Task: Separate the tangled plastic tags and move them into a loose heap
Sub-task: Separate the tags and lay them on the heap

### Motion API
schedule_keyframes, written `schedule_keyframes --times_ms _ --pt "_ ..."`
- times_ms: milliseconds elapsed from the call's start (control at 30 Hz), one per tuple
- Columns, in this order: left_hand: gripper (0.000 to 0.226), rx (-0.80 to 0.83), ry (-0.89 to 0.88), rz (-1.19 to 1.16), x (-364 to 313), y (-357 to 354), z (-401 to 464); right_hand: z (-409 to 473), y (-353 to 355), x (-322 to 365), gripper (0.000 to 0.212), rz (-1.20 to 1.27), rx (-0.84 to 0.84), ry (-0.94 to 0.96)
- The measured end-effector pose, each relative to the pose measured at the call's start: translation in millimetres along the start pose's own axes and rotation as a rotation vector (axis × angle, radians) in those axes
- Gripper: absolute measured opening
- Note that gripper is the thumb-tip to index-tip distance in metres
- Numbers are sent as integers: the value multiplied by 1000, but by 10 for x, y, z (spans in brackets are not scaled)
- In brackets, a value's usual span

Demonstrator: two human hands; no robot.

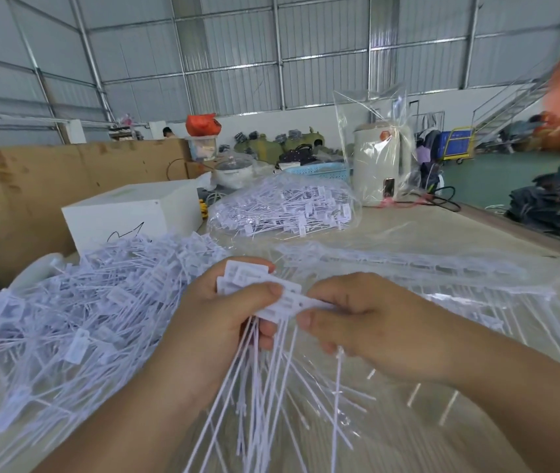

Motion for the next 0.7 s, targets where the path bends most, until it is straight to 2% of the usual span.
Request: schedule_keyframes --times_ms 133,233,300,367,433,500,600,633,700 --pt "21 -24 -3 -19 -19 -5 -7 0 24 -26 39 91 -22 -18" --pt "20 -37 2 -108 -41 -25 -2 27 9 2 42 185 -151 65" --pt "16 -45 29 -179 -48 -42 2 39 -30 55 43 216 -305 146" --pt "16 -33 80 -236 -27 -60 -1 46 61 53 45 236 -555 223" --pt "20 -26 123 -265 18 -53 11 31 253 10 43 428 -689 233" --pt "22 -21 142 -272 45 -31 24 19 330 -19 39 494 -572 209" --pt "31 49 123 -168 55 -42 19 65 77 -78 20 452 -218 154" --pt "33 73 112 -130 53 -52 6 80 -27 -103 19 418 -126 143" --pt "22 98 88 -103 51 -74 -10 107 -135 -158 30 343 -77 124"
Point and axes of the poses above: each hand's wrist, its own z-axis towards the middle knuckle, its own y-axis out of the back of the hand, x = y × z, the point moved 3 cm from there along z, towards the middle knuckle, and after that the axes turned 13 degrees about z, right-handed, at the moved point
